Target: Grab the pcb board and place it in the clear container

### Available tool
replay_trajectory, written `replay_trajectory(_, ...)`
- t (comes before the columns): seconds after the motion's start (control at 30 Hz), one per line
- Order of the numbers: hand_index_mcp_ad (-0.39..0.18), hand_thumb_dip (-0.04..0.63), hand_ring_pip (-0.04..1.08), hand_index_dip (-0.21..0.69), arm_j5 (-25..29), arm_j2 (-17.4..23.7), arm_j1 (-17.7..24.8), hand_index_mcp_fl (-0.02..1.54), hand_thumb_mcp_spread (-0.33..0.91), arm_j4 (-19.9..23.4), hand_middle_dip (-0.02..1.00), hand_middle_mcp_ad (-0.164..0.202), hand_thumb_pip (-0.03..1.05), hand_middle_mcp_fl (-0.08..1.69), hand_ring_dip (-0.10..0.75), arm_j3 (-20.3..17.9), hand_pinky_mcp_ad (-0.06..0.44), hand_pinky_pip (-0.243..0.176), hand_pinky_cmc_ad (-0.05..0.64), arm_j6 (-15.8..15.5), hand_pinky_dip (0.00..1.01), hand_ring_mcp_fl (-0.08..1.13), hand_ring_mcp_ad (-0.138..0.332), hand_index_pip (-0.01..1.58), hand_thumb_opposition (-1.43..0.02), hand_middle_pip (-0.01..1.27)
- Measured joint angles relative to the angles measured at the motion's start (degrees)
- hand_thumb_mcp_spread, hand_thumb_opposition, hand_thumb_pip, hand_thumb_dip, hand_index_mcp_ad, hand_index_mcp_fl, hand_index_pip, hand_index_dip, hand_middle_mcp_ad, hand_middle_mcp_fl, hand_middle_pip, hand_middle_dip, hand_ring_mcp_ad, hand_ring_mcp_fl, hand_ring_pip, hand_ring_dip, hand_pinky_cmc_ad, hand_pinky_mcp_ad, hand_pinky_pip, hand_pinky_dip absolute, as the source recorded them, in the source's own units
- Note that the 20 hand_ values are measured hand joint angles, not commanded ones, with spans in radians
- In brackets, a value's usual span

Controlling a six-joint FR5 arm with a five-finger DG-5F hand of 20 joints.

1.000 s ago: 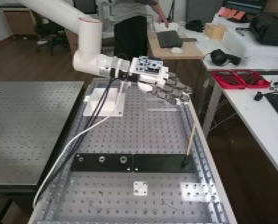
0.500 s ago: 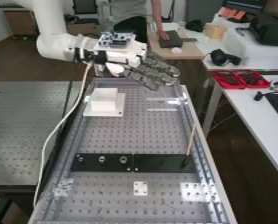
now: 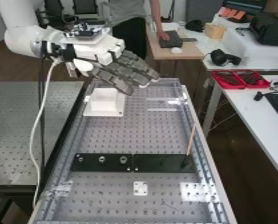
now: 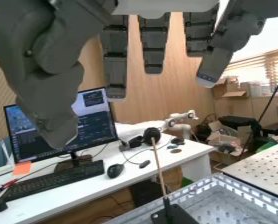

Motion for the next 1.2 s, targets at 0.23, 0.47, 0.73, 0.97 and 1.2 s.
replay_trajectory(0.23, -0.096, 0.190, 0.10, -0.012, -3.6, 1.2, -2.5, 0.39, 0.25, 0.2, 0.13, 0.093, 0.65, 0.12, 0.037, -0.3, 0.168, -0.054, 0.332, -1.4, 0.71, -0.02, 0.251, 0.42, -0.82, 0.14)
replay_trajectory(0.47, -0.096, 0.190, 0.10, -0.009, -7.3, 2.1, -4.7, 0.40, 0.26, -0.2, 0.13, 0.093, 0.65, 0.13, 0.037, -0.4, 0.169, -0.056, 0.328, -0.7, 0.71, -0.02, 0.251, 0.39, -0.82, 0.14)
replay_trajectory(0.73, -0.096, 0.188, 0.10, 0.000, -11.8, 3.8, -7.2, 0.41, 0.24, -1.2, 0.13, 0.093, 0.65, 0.13, 0.037, -0.7, 0.168, -0.059, 0.328, -0.9, 0.71, -0.02, 0.251, 0.37, -0.82, 0.14)
replay_trajectory(0.97, -0.096, 0.190, 0.10, 0.012, -16.5, 6.3, -9.3, 0.40, 0.24, -1.7, 0.13, 0.089, 0.65, 0.13, 0.037, -2.3, 0.173, -0.058, 0.332, -1.8, 0.70, -0.02, 0.253, 0.34, -0.82, 0.14)
replay_trajectory(1.2, -0.096, 0.190, 0.10, 0.010, -20.5, 7.6, -11.9, 0.41, 0.24, -1.9, 0.13, 0.089, 0.65, 0.13, 0.037, -3.1, 0.176, -0.058, 0.328, -2.6, 0.70, -0.02, 0.253, 0.32, -0.82, 0.14)
